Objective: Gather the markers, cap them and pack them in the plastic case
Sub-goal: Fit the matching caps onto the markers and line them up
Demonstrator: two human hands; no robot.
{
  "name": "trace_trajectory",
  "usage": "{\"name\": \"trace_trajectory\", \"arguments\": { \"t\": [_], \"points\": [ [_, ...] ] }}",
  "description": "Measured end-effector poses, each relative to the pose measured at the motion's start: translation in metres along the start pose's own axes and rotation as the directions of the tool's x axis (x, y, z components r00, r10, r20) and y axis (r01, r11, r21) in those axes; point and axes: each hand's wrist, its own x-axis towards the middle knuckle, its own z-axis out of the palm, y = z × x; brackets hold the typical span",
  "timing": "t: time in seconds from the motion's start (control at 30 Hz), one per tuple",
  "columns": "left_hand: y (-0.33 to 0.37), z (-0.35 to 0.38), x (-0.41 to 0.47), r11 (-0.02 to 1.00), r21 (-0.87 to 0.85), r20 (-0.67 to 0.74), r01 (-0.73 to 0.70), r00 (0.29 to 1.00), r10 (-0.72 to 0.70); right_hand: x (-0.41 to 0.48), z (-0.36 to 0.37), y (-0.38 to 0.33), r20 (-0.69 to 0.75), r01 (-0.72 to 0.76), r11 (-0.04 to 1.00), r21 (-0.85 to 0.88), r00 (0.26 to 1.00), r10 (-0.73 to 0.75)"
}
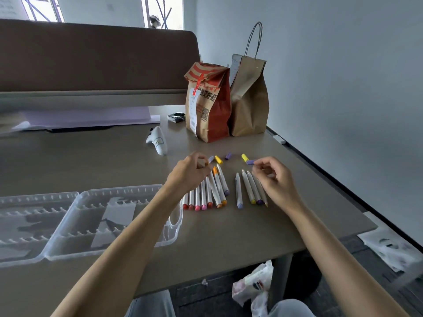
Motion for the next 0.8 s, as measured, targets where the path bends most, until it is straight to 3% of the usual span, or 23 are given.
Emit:
{"name": "trace_trajectory", "arguments": {
  "t": [0.17, 0.3, 0.43, 0.8],
  "points": [
    [0.002, -0.001, -0.002, 0.999, 0.039, 0.016, 0.014, 1.000, -0.015, -0.001, -0.002, -0.002, -0.024, -0.017, 1.000, -0.017, 1.000, 0.017],
    [0.003, 0.002, -0.007, 0.954, 0.226, 0.003, -0.197, 0.979, 0.202, 0.000, -0.008, -0.001, -0.082, -0.075, 0.995, -0.069, 0.994, 0.070],
    [0.001, 0.007, -0.010, 0.915, 0.242, 0.102, -0.321, 0.947, 0.305, 0.001, -0.013, 0.006, 0.000, -0.190, 0.944, -0.269, 0.980, 0.198],
    [-0.001, 0.008, -0.009, 0.923, 0.213, 0.097, -0.319, 0.947, 0.305, 0.000, -0.014, 0.003, 0.037, -0.232, 0.892, -0.388, 0.963, 0.267]
  ]
}}
